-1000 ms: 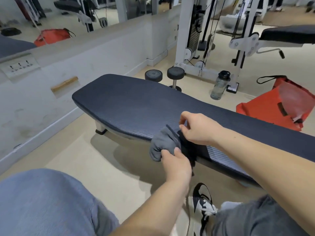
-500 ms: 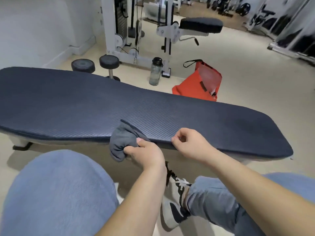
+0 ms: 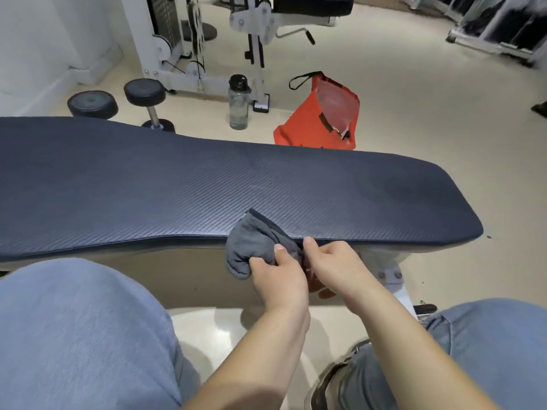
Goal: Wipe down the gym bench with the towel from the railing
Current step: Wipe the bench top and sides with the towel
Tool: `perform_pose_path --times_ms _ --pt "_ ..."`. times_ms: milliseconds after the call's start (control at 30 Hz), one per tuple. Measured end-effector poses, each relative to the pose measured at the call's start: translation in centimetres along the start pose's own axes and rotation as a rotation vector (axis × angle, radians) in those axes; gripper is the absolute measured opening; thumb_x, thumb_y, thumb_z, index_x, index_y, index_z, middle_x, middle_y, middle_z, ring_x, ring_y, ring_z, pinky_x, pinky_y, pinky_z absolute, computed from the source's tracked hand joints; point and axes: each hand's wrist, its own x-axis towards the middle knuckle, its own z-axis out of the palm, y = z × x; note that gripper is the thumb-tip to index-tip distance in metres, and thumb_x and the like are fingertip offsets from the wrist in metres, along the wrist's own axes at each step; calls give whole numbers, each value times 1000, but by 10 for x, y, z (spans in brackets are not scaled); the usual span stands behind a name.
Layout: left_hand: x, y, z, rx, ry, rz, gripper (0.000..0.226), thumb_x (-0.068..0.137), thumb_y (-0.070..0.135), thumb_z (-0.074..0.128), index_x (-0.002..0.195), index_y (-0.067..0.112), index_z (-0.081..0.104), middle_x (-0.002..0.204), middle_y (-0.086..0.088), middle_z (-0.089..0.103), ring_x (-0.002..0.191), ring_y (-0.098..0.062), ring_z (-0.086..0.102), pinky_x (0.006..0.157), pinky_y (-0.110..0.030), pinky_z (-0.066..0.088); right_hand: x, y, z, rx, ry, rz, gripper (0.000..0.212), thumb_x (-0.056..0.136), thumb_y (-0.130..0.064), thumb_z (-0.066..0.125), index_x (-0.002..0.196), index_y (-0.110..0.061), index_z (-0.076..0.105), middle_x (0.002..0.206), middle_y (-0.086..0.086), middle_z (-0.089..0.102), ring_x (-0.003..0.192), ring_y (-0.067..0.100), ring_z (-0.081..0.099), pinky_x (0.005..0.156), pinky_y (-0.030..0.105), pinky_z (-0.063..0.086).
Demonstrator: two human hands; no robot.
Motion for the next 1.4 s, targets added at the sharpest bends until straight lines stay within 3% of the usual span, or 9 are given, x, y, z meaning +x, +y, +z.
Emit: perform_pose_path --times_ms 167,267,433,567,733,867,1067,1200,1400 --pt "-39 -14 48 35 -165 -82 23 99 29 59 107 8 59 103 -6 71 98 -26 67 91 -38 54 9 35 -46 -162 45 86 59 99 -58 36 68 -14 60 71 5 69 66 23 66 67 35 55" --pt "-67 -17 73 49 -345 -158 18 100 30 61 91 15 55 86 3 64 74 -13 61 61 -23 48 6 63 -79 -137 48 214 64 91 -62 33 99 -10 69 96 15 75 83 34 74 72 41 62" --pt "-80 -16 81 154 -528 -199 25 99 34 62 108 11 60 89 3 64 73 -9 56 64 -25 43 0 86 -86 365 228 285 56 92 -58 51 97 -6 72 89 16 77 82 32 75 76 44 62" --pt "-60 -5 52 287 -762 -250 17 87 9 57 84 11 74 68 -1 70 56 -14 63 65 -31 47 3 82 -36 810 291 330 83 72 -65 67 132 -9 53 111 14 75 82 26 76 70 43 64" --pt "-44 18 27 588 -816 -29 18 93 20 56 78 20 66 73 4 64 69 -13 57 70 -32 43 3 52 -10 1090 345 310 117 56 -76 73 147 -11 39 121 9 72 100 26 74 92 45 60" --pt "-29 36 10 759 -819 142 25 84 18 53 80 -2 68 70 -1 62 65 -15 52 68 -28 41 1 36 0 1057 298 281 125 70 -61 85 160 -22 6 149 3 50 125 24 63 109 45 51" --pt "-13 56 3 736 -738 293 23 90 11 57 82 -2 75 75 -13 74 64 -15 58 60 -22 47 8 32 0 974 535 341 64 102 -37 59 143 -7 20 145 15 45 111 22 48 93 30 37" --pt "-10 57 23 810 -693 558 28 91 27 54 79 10 73 78 -10 76 66 -27 66 70 -42 60 22 40 -37 1055 720 450 65 106 -31 53 153 -8 14 159 18 35 134 31 46 95 28 32" --pt "-18 66 67 963 -715 927 21 95 23 53 88 21 72 82 5 72 79 -16 65 72 -29 49 69 60 -114 1090 969 681 62 99 -36 60 147 -17 25 158 12 29 141 38 36 107 43 41"
